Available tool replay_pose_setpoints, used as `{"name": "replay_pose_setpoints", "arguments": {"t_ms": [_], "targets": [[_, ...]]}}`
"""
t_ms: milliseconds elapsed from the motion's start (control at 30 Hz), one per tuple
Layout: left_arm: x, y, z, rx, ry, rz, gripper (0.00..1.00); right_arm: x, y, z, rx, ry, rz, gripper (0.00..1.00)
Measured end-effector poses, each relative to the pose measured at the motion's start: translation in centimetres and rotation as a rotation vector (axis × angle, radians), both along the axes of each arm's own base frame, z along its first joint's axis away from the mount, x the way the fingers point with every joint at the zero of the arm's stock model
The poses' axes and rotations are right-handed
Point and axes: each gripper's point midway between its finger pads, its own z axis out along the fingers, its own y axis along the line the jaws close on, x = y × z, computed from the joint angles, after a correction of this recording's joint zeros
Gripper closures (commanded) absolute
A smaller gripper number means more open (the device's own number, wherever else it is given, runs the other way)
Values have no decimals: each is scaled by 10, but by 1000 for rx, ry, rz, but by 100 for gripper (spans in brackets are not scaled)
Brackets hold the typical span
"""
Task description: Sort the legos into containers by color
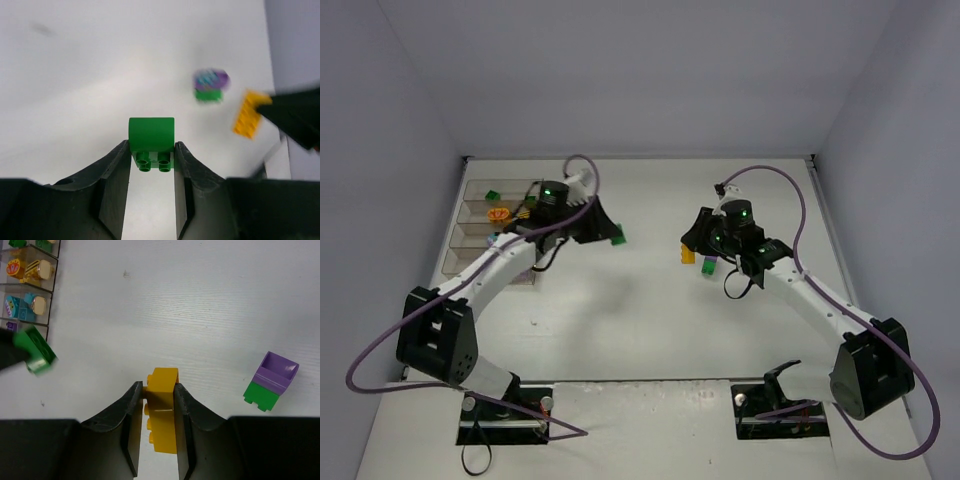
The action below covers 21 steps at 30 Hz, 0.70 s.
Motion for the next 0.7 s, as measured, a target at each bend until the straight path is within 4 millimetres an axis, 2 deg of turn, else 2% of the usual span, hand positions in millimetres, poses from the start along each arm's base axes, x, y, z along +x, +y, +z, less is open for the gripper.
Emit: {"name": "replay_pose_setpoints", "arguments": {"t_ms": [100,167,233,300,333,467,567,700], "targets": [[53,77,4,42,-3,263,100,-3,-1,-5,-8,9,8,99],[80,127,10,56,1,429,100,-4,-1,-8,-14,14,15,100],[106,171,19,66,-12,575,100,-6,-1,-10,-19,14,24,100],[128,203,27,74,-35,682,100,-6,-1,-10,-25,10,33,100],[139,216,29,82,-41,720,100,-6,0,-10,-26,8,40,100],[180,245,28,120,-78,804,100,-8,2,-10,-28,5,67,100],[202,263,5,169,-67,843,98,-10,4,-10,-25,5,85,100],[214,280,-35,248,-20,863,93,-13,6,-12,-26,8,110,100]]}}
